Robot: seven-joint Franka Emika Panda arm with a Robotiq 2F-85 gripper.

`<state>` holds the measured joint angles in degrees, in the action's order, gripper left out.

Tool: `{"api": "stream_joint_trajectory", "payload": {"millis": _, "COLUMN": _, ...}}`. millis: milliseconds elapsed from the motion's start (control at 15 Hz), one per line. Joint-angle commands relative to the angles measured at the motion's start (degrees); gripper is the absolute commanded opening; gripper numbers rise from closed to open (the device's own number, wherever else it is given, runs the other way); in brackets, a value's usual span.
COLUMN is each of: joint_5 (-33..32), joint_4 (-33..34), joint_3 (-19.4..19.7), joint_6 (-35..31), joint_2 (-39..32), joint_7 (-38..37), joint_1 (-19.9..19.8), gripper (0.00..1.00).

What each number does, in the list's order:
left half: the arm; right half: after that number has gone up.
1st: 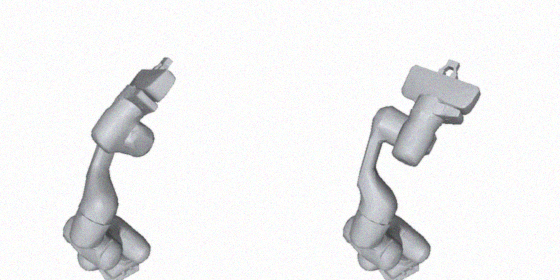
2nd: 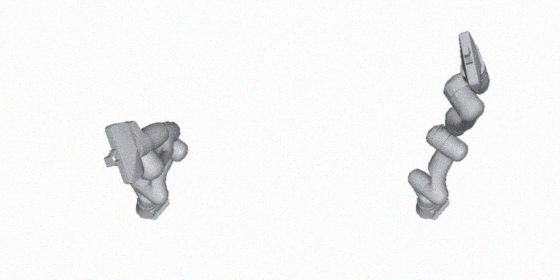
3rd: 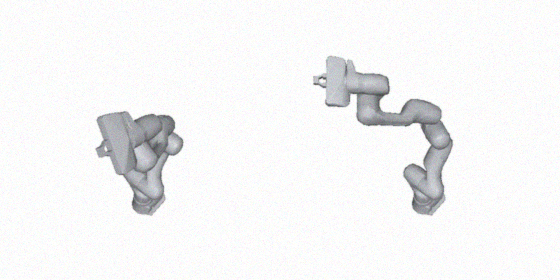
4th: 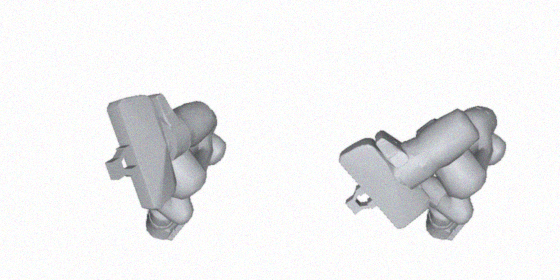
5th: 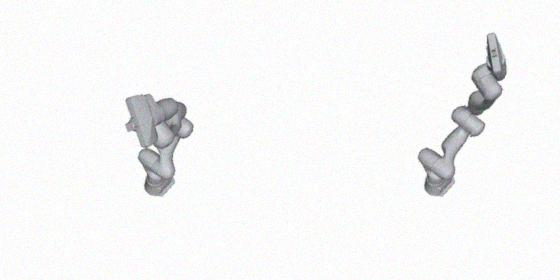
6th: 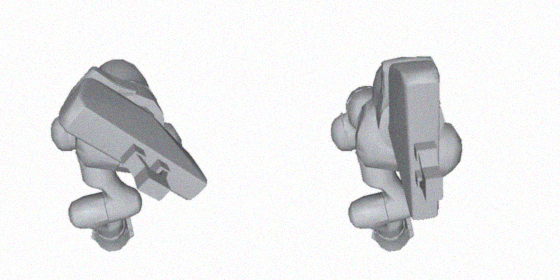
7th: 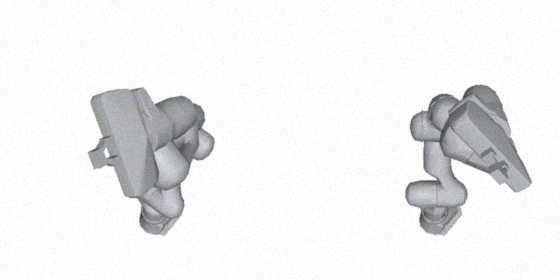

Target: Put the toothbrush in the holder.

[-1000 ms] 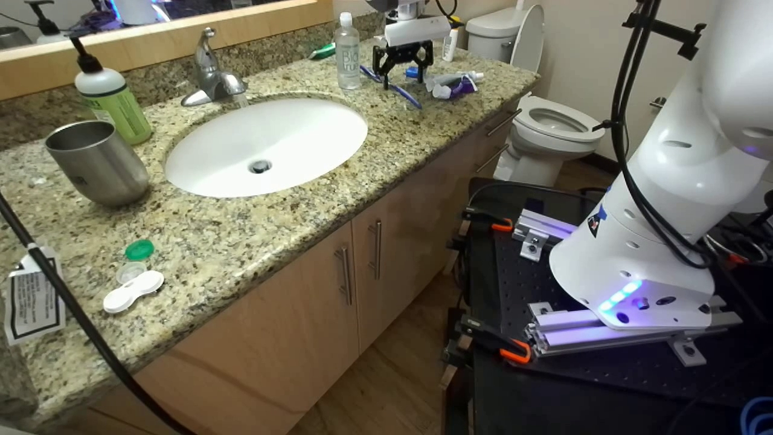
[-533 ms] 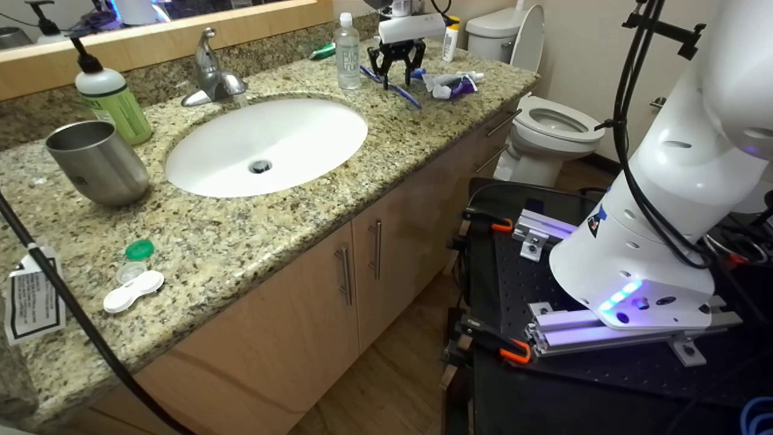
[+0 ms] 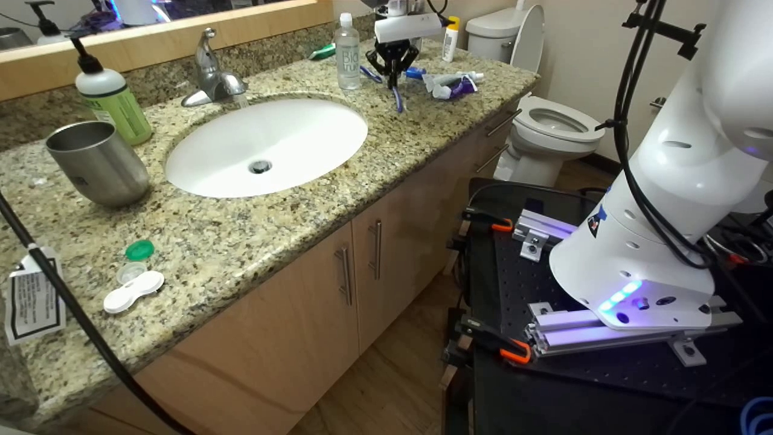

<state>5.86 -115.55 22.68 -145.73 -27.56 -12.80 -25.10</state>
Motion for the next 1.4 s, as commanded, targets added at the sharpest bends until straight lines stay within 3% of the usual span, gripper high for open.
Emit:
{"api": "stream_joint_trajectory", "payload": {"millis": 0, "joint_5": 2.8, "joint_4": -0.5, "joint_3": -1.5, "joint_6": 1.0, "joint_2": 0.8, "joint_7": 2.2, "joint_1": -1.6, "gripper": 0.01}}
{"api": "stream_joint_trajectory", "payload": {"millis": 267, "joint_5": 1.0, "joint_4": -6.6, "joint_3": 0.4, "joint_6": -3.5, "joint_2": 7.7, "joint_7": 2.5, "joint_1": 0.6, "gripper": 0.02}}
{"api": "stream_joint_trajectory", "payload": {"millis": 400, "joint_5": -4.3, "joint_4": -12.9, "joint_3": 3.5, "joint_6": -7.2, "joint_2": 14.3, "joint_7": 1.5, "joint_1": 3.3, "gripper": 0.02}}
{"api": "stream_joint_trajectory", "payload": {"millis": 533, "joint_5": -13.5, "joint_4": -17.5, "joint_3": 7.5, "joint_6": -9.9, "joint_2": 19.6, "joint_7": -1.2, "joint_1": 6.2, "gripper": 0.02}}
{"api": "stream_joint_trajectory", "payload": {"millis": 733, "joint_5": -29.7, "joint_4": -22.2, "joint_3": 18.7, "joint_6": -16.8, "joint_2": 26.1, "joint_7": -7.4, "joint_1": 14.2, "gripper": 0.02}}
{"api": "stream_joint_trajectory", "payload": {"millis": 867, "joint_5": -40.2, "joint_4": -22.9, "joint_3": 22.3, "joint_6": -21.3, "joint_2": 29.8, "joint_7": -13.1, "joint_1": 15.8, "gripper": 0.02}}
{"api": "stream_joint_trajectory", "payload": {"millis": 1000, "joint_5": -50.5, "joint_4": -21.9, "joint_3": 21.4, "joint_6": -23.6, "joint_2": 33.8, "joint_7": -19.7, "joint_1": 14.4, "gripper": 0.02}}
{"api": "stream_joint_trajectory", "payload": {"millis": 1333, "joint_5": -74.5, "joint_4": -22.7, "joint_3": 11.2, "joint_6": -24.1, "joint_2": 48.7, "joint_7": -38.3, "joint_1": 10.0, "gripper": 0.02}}
